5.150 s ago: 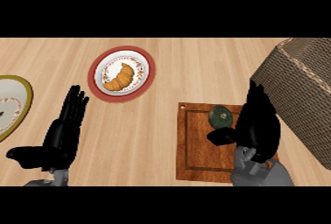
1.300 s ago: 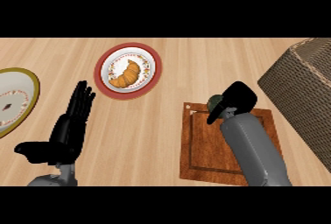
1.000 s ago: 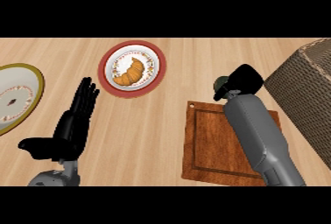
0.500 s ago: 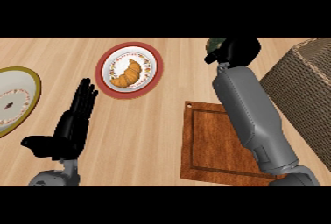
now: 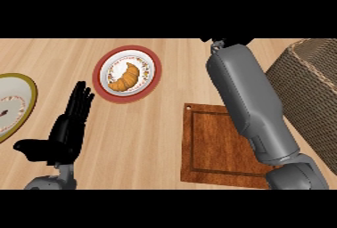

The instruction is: Pick the squash from the cutting board and place it in the basket

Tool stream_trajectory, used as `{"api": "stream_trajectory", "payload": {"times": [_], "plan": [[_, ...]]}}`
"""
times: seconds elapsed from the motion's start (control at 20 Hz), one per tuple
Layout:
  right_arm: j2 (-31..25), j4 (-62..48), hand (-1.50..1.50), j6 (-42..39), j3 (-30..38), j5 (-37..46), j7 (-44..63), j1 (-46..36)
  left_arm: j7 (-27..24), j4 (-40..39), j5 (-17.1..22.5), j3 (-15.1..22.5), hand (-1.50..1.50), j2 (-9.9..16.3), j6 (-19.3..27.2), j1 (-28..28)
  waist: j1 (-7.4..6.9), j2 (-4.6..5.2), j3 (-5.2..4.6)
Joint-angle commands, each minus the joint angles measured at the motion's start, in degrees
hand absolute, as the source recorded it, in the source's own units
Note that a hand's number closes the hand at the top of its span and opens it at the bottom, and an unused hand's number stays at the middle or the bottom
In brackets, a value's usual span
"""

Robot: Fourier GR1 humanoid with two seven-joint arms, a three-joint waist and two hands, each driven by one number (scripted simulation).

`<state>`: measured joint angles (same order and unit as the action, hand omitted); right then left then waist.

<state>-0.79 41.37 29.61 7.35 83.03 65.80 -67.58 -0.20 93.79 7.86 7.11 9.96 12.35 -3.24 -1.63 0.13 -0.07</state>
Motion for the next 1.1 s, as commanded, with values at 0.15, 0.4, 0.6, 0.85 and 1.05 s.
{"api": "stream_trajectory", "payload": {"times": [0.15, 0.4, 0.6, 0.85, 1.05], "plan": [[-1.2, 1.5, 1.5, -5.9, 3.5, 5.9, 14.2, -0.2, 0.3, 2.8, 0.3, -1.6, 0.0, 1.0, 0.1, 2.4, 1.61, -0.58, 0.01], [-2.8, 2.9, 1.5, -9.8, 4.7, 9.1, 13.3, 3.1, 1.2, 3.5, -0.2, -0.3, 0.0, -0.7, 1.0, 3.5, 2.23, -0.69, 0.04], [-4.3, 8.4, 1.5, -11.1, 7.0, 9.1, 11.8, 5.2, -3.1, -0.2, 0.4, -2.0, 0.0, 0.1, -1.1, 4.3, 2.55, -0.58, 0.0], [-5.2, 16.0, 1.5, -12.1, 8.9, 9.2, 8.1, 11.8, -2.2, 1.3, -1.1, -0.5, 0.0, -1.6, 0.3, 4.7, 2.46, -0.55, 0.04], [-4.6, 23.1, 1.5, -12.8, 9.5, 8.0, 3.6, 21.6, -0.9, 1.8, -1.7, -0.1, 0.0, -2.2, 0.9, 4.4, 2.67, -0.56, 0.06]]}}
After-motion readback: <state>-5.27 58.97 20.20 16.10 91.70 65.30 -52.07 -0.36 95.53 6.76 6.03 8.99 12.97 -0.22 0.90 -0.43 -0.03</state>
